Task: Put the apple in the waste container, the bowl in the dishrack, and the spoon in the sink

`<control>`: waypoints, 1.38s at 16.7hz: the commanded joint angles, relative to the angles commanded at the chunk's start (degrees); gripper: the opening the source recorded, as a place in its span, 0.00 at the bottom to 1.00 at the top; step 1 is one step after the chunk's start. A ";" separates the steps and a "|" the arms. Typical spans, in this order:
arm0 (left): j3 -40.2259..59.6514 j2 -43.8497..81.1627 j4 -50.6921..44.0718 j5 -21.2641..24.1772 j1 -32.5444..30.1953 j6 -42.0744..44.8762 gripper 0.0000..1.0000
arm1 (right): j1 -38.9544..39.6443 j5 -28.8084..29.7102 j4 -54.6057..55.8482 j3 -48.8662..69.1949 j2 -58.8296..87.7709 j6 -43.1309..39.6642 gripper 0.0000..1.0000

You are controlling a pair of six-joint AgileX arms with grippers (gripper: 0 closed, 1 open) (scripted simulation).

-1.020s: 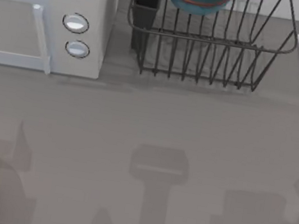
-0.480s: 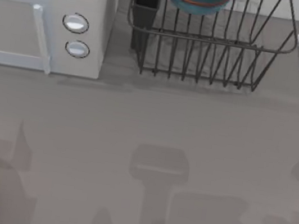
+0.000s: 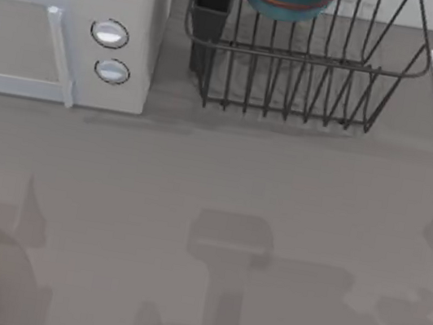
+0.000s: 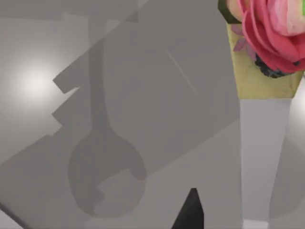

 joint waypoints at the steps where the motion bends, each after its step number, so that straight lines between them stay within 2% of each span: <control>1: 0.00 0.00 0.00 0.00 0.00 0.00 1.00 | -0.09 0.01 -1.19 3.01 2.67 -0.30 0.00; 5: 0.00 0.00 0.00 0.00 0.00 0.00 1.00 | -0.50 0.12 -7.56 20.99 16.85 -1.61 0.00; 13: 0.00 0.00 0.00 0.00 0.00 0.00 1.00 | -1.89 0.42 -22.62 72.33 51.05 -2.68 0.00; 16: 0.00 0.00 0.00 0.00 0.00 0.00 1.00 | -2.41 0.50 -26.68 88.33 61.33 -2.43 0.00; 20: 0.00 0.00 0.00 0.00 0.00 0.00 1.00 | -2.87 0.58 -29.80 101.82 70.59 -1.88 0.00; 23: 0.00 0.00 0.00 0.00 0.00 0.00 1.00 | -3.00 0.60 -30.58 105.70 73.26 -1.61 0.00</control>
